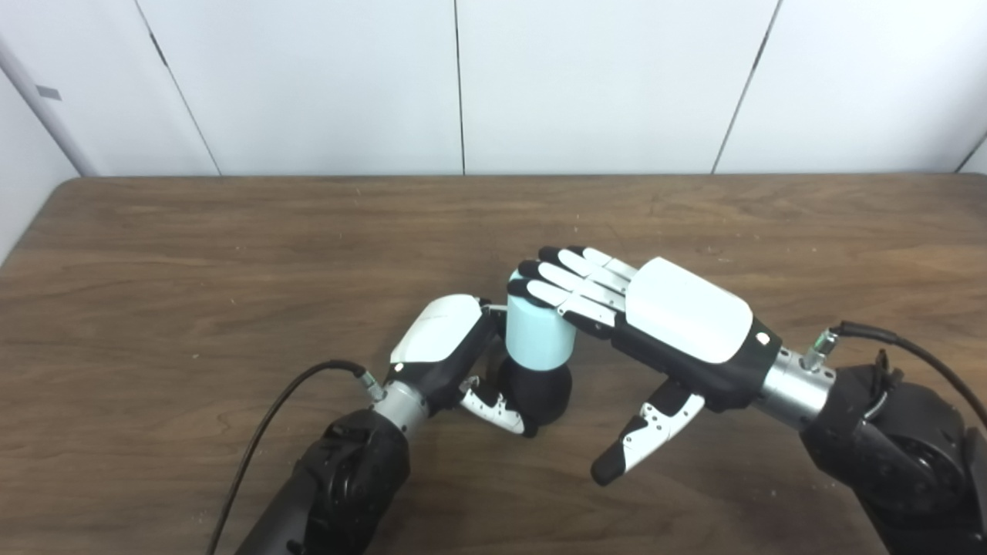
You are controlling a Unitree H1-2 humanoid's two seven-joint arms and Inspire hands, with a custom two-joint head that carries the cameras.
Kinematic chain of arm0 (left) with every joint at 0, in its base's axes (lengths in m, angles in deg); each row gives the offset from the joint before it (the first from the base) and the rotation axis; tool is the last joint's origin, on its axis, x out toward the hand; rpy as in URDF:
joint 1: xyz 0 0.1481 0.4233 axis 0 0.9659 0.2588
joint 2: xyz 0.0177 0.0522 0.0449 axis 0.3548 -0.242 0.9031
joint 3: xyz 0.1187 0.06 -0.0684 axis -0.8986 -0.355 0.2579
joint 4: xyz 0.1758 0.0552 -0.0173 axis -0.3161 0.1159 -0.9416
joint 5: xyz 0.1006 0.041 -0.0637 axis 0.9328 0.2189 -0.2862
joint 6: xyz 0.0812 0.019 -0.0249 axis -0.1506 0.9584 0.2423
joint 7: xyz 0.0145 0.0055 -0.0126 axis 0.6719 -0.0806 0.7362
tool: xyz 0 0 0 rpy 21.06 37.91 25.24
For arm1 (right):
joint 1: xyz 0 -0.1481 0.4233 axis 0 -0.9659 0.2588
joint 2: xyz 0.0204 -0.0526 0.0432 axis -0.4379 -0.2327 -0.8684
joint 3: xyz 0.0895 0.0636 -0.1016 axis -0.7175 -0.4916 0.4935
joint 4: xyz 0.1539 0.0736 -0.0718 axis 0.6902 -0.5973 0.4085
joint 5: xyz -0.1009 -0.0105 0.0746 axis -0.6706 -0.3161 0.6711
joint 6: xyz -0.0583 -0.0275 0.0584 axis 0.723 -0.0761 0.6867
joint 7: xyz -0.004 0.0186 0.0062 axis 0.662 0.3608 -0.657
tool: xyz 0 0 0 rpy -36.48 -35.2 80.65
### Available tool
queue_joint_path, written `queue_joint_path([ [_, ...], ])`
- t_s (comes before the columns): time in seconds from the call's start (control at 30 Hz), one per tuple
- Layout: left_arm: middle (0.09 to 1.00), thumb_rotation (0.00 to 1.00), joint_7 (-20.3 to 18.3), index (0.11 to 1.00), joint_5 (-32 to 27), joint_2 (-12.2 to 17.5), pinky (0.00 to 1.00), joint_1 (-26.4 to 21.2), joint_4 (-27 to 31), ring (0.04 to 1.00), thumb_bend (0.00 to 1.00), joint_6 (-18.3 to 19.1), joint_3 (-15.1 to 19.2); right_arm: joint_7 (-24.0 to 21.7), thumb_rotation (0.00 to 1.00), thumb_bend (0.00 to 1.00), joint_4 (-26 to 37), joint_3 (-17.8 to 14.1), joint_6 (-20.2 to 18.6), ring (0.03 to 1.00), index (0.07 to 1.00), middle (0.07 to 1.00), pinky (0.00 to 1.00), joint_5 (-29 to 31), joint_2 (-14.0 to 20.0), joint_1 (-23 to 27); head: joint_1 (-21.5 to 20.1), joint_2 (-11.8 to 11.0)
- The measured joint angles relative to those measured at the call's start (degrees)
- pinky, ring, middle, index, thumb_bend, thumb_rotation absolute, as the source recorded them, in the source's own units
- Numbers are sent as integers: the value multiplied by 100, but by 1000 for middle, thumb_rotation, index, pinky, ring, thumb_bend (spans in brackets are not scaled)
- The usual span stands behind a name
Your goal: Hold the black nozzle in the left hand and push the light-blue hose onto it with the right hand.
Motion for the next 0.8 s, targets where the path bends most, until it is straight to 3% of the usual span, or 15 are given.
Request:
queue_joint_path([
  [0.8,524,0,-4,466,16,27,902,-17,0,654,520,-2,-16,181,1000,720,-27,98,19,1000,967,978,1000,-71,8,-45,0,44],
])
